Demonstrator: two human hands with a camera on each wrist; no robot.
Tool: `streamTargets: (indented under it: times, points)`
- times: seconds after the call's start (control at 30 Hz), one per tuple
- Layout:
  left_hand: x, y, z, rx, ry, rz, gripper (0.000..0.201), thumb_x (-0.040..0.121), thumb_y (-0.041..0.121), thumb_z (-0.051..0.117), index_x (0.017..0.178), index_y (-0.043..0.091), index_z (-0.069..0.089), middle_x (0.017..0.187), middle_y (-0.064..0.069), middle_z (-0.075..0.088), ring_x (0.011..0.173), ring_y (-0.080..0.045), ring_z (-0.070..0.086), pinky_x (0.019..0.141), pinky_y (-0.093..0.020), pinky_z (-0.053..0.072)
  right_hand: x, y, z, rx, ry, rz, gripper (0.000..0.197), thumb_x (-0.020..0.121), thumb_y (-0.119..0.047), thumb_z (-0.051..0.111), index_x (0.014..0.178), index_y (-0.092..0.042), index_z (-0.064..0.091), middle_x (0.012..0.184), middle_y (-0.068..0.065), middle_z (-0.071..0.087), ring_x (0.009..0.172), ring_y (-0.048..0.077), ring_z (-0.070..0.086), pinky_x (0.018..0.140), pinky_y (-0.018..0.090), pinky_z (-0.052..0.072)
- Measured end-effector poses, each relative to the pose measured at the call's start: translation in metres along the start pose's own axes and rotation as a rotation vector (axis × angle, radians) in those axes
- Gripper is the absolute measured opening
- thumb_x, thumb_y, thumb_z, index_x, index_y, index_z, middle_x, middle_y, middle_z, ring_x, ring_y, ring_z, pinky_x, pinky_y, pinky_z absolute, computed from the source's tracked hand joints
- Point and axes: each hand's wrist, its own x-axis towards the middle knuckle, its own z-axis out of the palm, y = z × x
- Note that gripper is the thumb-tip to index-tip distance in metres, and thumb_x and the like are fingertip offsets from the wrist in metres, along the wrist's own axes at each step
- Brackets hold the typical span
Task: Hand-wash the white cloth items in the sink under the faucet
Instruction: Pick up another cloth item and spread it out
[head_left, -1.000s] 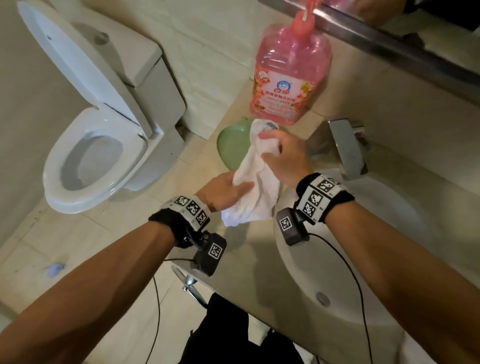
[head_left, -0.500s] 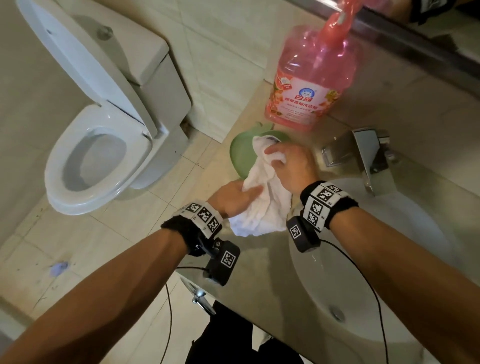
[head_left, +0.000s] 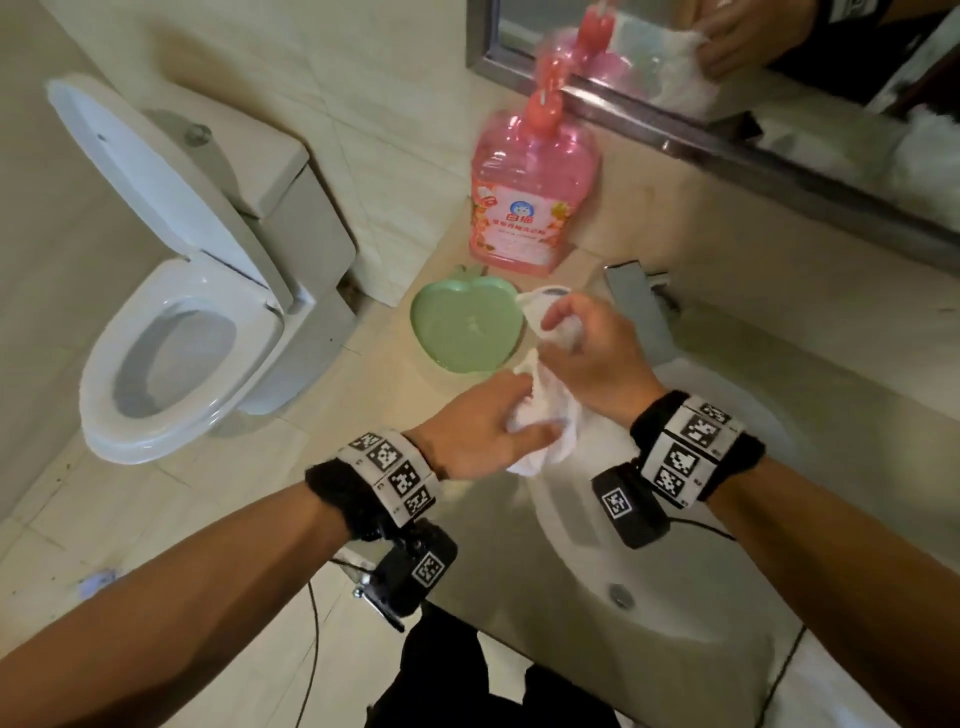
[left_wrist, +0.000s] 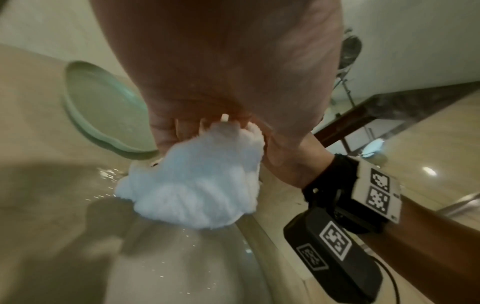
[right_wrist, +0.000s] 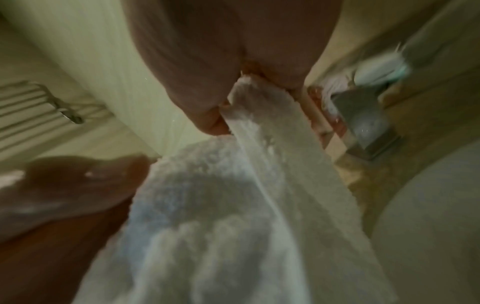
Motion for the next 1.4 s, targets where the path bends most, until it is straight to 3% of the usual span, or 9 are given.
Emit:
streamTargets:
  times: [0.13, 0.27, 0.43, 0.67, 0.73, 0.9, 1.07, 1.2, 1.4]
  points:
    - [0.002, 0.032, 0.035, 0.083, 0.002, -0.117, 0.028, 0.1, 0.039, 0.046, 0.101, 0.013, 0.059, 0.099, -0.004, 0.062, 0.093, -0.026, 0.059, 0.09, -0.05, 0.047, -0.034, 0.001, -0.056, 0.268, -0.097, -0.07, 0.018, 0.094, -0.008, 0.061, 0.09, -0.024, 0.058, 0.08, -0.013, 0.058, 0.068, -0.008, 0.052, 0.066, 0.01, 0.039]
    - [0.006, 0.063, 0.057, -0.053, 0.243, -0.229, 0.024, 0.101, 0.036, 0.049, 0.111, 0.015, 0.043, 0.095, -0.004, 0.073, 0.083, -0.021, 0.071, 0.084, -0.043, 0.054, -0.061, -0.006, -0.104, 0.552, -0.282, -0.043, 0.02, 0.09, -0.003, 0.056, 0.085, -0.022, 0.052, 0.084, 0.004, 0.049, 0.081, 0.019, 0.044, 0.075, 0.033, 0.037]
    - [0.009, 0.119, 0.07, 0.192, 0.618, 0.159, 0.076, 0.083, 0.034, 0.074, 0.143, 0.029, 0.027, 0.123, 0.001, 0.057, 0.093, -0.01, 0.063, 0.072, -0.024, 0.054, -0.083, -0.015, -0.152, 0.568, -0.38, 0.037, 0.014, 0.08, -0.016, 0.055, 0.075, -0.027, 0.06, 0.09, 0.008, 0.056, 0.092, 0.023, 0.05, 0.086, 0.039, 0.039]
    - [0.015, 0.188, 0.058, 0.659, 0.61, 0.315, 0.03, 0.081, 0.01, 0.072, 0.111, 0.013, 0.071, 0.1, -0.007, 0.069, 0.089, -0.025, 0.065, 0.076, -0.036, 0.051, -0.09, -0.013, -0.194, 0.55, -0.548, -0.022, 0.036, 0.08, -0.012, 0.067, 0.115, -0.008, 0.061, 0.105, 0.005, 0.065, 0.101, 0.015, 0.061, 0.091, 0.031, 0.047]
    - [0.018, 0.204, 0.056, 0.778, 0.519, 0.251, 0.03, 0.083, 0.013, 0.067, 0.113, 0.018, 0.069, 0.102, -0.005, 0.07, 0.091, -0.025, 0.065, 0.077, -0.038, 0.052, -0.098, -0.009, -0.2, 0.371, -0.457, -0.072, 0.038, 0.084, -0.016, 0.077, 0.119, -0.017, 0.062, 0.107, -0.007, 0.069, 0.102, 0.01, 0.064, 0.093, 0.032, 0.05]
    - [0.019, 0.222, 0.05, 0.906, 0.451, 0.046, 0.023, 0.088, 0.027, 0.061, 0.109, 0.022, 0.068, 0.103, -0.002, 0.07, 0.088, -0.021, 0.06, 0.071, -0.028, 0.038, -0.118, -0.003, -0.197, -0.019, -0.11, -0.205, 0.02, 0.092, -0.029, 0.069, 0.099, -0.011, 0.067, 0.097, 0.003, 0.067, 0.094, 0.024, 0.064, 0.087, 0.042, 0.053]
    - [0.003, 0.227, 0.028, 0.556, 0.247, -0.015, 0.014, 0.095, 0.031, 0.06, 0.099, 0.022, 0.071, 0.094, -0.003, 0.068, 0.085, -0.018, 0.057, 0.074, -0.027, 0.042, -0.122, -0.003, -0.215, -0.049, -0.06, -0.356, 0.025, 0.098, -0.029, 0.061, 0.093, -0.007, 0.071, 0.067, 0.005, 0.053, 0.063, 0.014, 0.044, 0.06, 0.033, 0.039]
    - [0.0, 0.231, 0.027, -0.122, 0.472, 0.009, 0.019, 0.097, 0.022, 0.057, 0.1, 0.009, 0.072, 0.1, -0.013, 0.07, 0.093, -0.031, 0.066, 0.089, -0.044, 0.053, -0.118, -0.008, -0.221, -0.113, -0.063, -0.311, 0.03, 0.102, -0.032, 0.053, 0.074, -0.02, 0.056, 0.065, 0.004, 0.048, 0.06, 0.014, 0.041, 0.058, 0.032, 0.036]
    - [-0.002, 0.23, 0.029, -0.277, 0.6, -0.147, 0.035, 0.096, 0.039, 0.058, 0.11, 0.008, 0.068, 0.105, -0.013, 0.071, 0.093, -0.03, 0.069, 0.088, -0.046, 0.057, -0.109, -0.01, -0.228, 0.321, -0.035, 0.072, 0.044, 0.101, -0.048, 0.048, 0.108, -0.009, 0.066, 0.109, 0.019, 0.069, 0.101, 0.036, 0.067, 0.09, 0.049, 0.057]
